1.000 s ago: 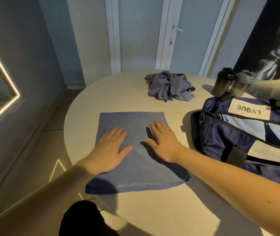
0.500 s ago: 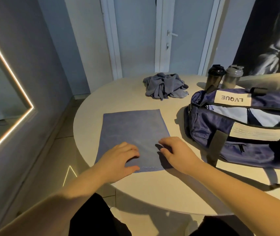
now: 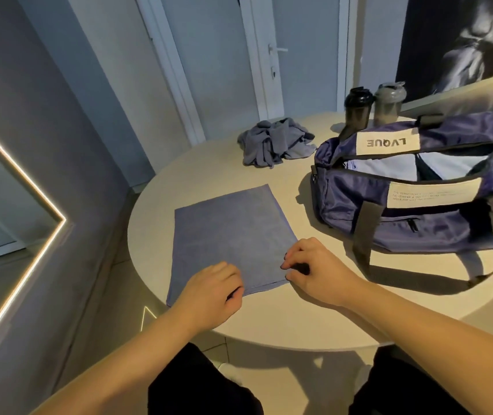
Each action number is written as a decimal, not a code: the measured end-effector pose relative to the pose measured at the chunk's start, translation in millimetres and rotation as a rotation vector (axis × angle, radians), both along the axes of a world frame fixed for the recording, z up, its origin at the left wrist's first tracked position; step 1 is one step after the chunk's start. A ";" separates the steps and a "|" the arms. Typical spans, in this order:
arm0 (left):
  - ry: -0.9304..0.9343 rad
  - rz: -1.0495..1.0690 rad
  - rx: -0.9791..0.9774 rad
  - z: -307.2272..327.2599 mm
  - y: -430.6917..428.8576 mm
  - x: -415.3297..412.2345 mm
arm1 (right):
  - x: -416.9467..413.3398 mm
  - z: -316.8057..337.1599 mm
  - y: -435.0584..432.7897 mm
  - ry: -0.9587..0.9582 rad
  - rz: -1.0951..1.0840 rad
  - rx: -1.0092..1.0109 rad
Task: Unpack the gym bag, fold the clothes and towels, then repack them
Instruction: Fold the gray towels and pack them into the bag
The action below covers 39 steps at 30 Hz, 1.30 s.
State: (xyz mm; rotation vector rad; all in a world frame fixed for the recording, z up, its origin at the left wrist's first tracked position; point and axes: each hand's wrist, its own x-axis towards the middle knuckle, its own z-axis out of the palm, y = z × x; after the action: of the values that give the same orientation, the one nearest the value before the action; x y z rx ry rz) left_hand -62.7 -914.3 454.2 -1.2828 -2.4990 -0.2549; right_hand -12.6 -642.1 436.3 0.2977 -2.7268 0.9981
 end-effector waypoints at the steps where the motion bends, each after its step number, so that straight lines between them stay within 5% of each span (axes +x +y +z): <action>1: -0.048 0.021 -0.007 -2.7 -1.2 -0.2 | 0.1 -1.6 1.1 0.003 0.004 -0.003; 7: -0.203 0.061 0.041 -5.8 -8.0 -3.9 | 1.9 -6.4 4.7 0.019 0.056 -0.020; 17: -0.115 0.110 0.093 -4.8 -2.3 6.5 | 2.3 -11.8 5.0 0.064 0.061 -0.036; 25: -0.271 0.013 0.030 -1.5 -7.0 -1.7 | 3.1 -9.2 5.6 0.043 0.091 -0.040; 39: -0.335 0.305 0.079 8.0 8.0 7.5 | 8.6 -4.4 0.4 0.034 0.058 0.037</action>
State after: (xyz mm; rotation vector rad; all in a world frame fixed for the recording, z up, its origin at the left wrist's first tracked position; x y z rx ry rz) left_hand -55.2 -906.3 462.2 -0.8692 -2.8856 -0.5246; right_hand -4.0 -641.7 432.0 0.3987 -2.7230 0.9495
